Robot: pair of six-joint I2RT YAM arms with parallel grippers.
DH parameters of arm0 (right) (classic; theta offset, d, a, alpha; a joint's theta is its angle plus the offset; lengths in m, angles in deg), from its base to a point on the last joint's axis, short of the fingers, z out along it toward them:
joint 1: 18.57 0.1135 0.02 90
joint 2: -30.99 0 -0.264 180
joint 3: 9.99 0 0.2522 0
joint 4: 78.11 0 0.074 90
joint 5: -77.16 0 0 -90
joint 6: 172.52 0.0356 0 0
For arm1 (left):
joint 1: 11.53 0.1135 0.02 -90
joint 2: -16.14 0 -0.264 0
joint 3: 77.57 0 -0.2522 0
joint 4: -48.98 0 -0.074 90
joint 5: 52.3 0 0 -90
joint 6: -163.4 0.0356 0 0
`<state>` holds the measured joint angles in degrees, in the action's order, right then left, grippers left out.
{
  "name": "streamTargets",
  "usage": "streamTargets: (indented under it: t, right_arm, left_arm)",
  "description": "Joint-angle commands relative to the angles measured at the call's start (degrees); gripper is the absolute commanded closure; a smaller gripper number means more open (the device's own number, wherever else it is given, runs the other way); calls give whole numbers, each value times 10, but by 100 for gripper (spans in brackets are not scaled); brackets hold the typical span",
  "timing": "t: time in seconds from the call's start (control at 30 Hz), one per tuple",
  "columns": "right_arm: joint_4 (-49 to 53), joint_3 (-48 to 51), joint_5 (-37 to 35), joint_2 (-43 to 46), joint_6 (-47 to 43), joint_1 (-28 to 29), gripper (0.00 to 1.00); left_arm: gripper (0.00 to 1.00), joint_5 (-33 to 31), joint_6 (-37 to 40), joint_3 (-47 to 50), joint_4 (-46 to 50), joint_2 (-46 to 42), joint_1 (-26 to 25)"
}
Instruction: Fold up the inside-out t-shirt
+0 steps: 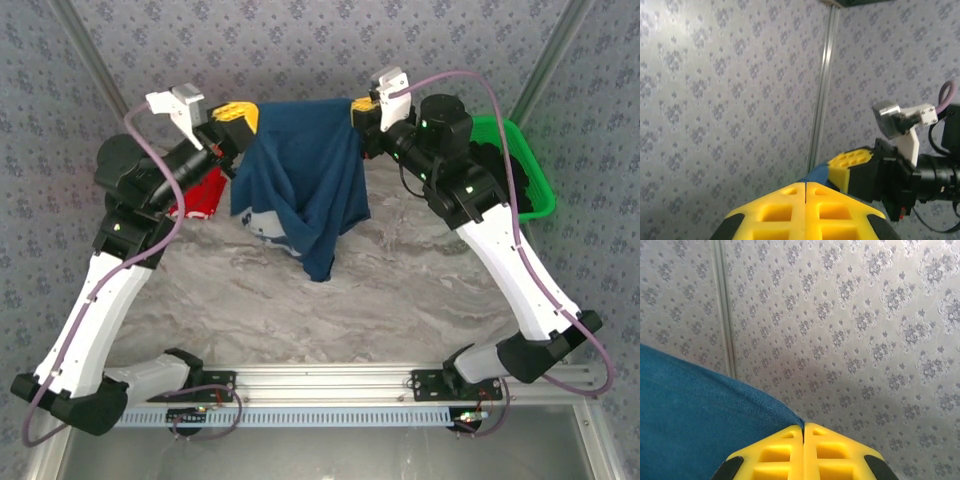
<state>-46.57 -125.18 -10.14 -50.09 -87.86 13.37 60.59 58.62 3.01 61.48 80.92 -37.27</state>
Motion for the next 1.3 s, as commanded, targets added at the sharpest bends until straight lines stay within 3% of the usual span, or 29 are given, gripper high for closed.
streamTargets:
  t: [0.0,0.13,0.27,0.4,0.47,0.63,0.77,0.83,1.03,1.17,1.27]
  right_arm:
    - [25,-31,-44,-24,-9,-9,100]
    - [38,-72,-64,-67,18,-8,100]
    - [69,-81,-73,-85,20,-15,100]
    - [112,-23,-72,-74,34,-53,100]
    - [145,20,-71,-60,47,-76,94]
    - [204,152,-55,21,52,-109,67]
    - [161,269,60,144,40,-110,57]
    - [118,317,154,194,29,-109,41]
    - [1,372,283,196,37,-109,26]
    - [-38,364,288,150,38,-108,28]
    - [-76,370,296,127,52,-107,45]
  left_arm:
    - [100,-17,20,-17,11,9,-10]
    - [100,-7,8,-57,33,55,-17]
    - [100,12,12,-53,29,104,-81]
    - [100,7,-3,0,-10,133,-128]
    - [100,-7,-9,24,-23,143,-139]
    - [100,-24,-23,64,-38,170,-156]
    - [100,-29,-23,73,-42,187,-171]
    - [100,-26,-20,74,-40,194,-176]
    - [100,-22,-17,75,-40,197,-185]
    - [100,-21,-17,72,-36,196,-187]
    - [100,-21,-16,69,-34,195,-188]
